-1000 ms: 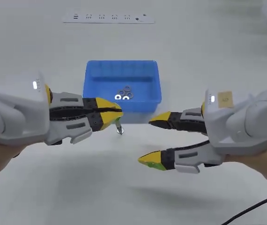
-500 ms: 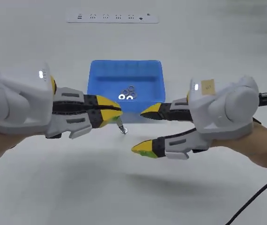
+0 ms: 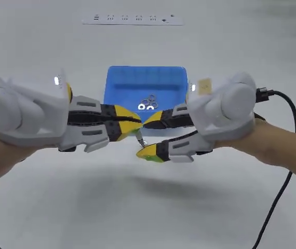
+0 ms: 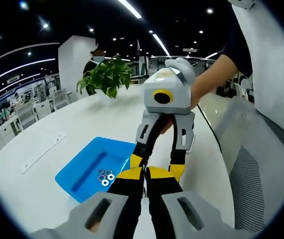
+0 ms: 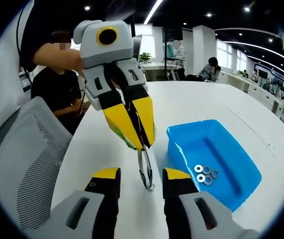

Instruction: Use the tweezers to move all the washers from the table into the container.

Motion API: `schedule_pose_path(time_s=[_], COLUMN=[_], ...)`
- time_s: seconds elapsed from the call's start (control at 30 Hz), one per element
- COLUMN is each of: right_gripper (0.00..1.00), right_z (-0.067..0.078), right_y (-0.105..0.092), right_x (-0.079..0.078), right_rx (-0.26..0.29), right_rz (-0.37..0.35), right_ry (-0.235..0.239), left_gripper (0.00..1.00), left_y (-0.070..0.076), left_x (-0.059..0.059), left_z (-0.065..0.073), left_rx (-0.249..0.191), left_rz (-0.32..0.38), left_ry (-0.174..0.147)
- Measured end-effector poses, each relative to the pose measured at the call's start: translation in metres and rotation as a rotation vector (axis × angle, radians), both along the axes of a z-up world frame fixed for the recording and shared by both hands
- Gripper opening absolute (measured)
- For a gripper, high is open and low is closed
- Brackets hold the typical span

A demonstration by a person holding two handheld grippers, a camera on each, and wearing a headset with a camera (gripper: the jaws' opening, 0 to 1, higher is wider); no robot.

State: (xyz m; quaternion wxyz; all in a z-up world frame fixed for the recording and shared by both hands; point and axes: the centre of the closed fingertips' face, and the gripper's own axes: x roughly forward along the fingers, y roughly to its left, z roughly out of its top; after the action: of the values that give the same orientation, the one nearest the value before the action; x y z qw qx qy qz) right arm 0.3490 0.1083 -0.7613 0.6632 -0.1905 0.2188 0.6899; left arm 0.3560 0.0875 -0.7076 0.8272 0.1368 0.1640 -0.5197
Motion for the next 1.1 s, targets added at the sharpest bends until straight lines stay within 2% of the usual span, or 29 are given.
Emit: schedule_pose_path(time_s=[0.17,0.4,0.6,0.67,0.7,0.77,0.93,0.97,1.0,1.07,1.1], right_gripper=[0.29,0.15,0.12,0.11,0.11,0.10,0.10,0.10,0.10,0.10,0.10], right_z=[-0.002,-0.009,-0.012,-0.013,-0.013,-0.013,-0.013,-0.013,-0.013,-0.013,-0.013], right_y=[0.005,0.007,0.005,0.005,0.005,0.004,0.004,0.004,0.005,0.005,0.005], right_x=[0.002,-0.001,0.000,-0.002,-0.002,-0.002,-0.002,-0.002,-0.002,-0.005,-0.006], right_rx=[-0.001,-0.019,-0.040,-0.052,-0.060,-0.063,-0.053,-0.049,-0.045,-0.036,-0.032], right_rz=[0.016,0.058,0.090,0.111,0.131,0.132,0.112,0.104,0.100,0.095,0.092], right_ry=[0.004,0.001,-0.013,-0.042,-0.077,-0.091,-0.118,-0.120,-0.118,-0.123,-0.125], left_gripper=[0.05,0.05,0.05,0.05,0.05,0.05,0.07,0.08,0.10,0.21,0.23], left_y=[0.000,-0.002,-0.005,-0.006,-0.007,-0.008,-0.008,-0.006,-0.004,-0.007,-0.007], left_x=[0.000,-0.001,-0.003,-0.004,-0.004,-0.006,-0.007,-0.006,-0.007,-0.010,-0.009], left_z=[0.000,0.000,0.000,-0.001,-0.001,-0.001,-0.003,-0.006,-0.008,-0.005,0.000], left_rx=[0.000,0.001,0.008,0.012,0.013,0.015,0.043,0.079,0.105,0.058,0.039], left_rz=[-0.004,-0.016,-0.029,-0.032,-0.033,-0.034,-0.005,-0.004,-0.010,0.000,0.009], left_ry=[0.001,0.000,-0.001,-0.003,-0.002,0.000,-0.011,-0.037,-0.046,-0.007,-0.017])
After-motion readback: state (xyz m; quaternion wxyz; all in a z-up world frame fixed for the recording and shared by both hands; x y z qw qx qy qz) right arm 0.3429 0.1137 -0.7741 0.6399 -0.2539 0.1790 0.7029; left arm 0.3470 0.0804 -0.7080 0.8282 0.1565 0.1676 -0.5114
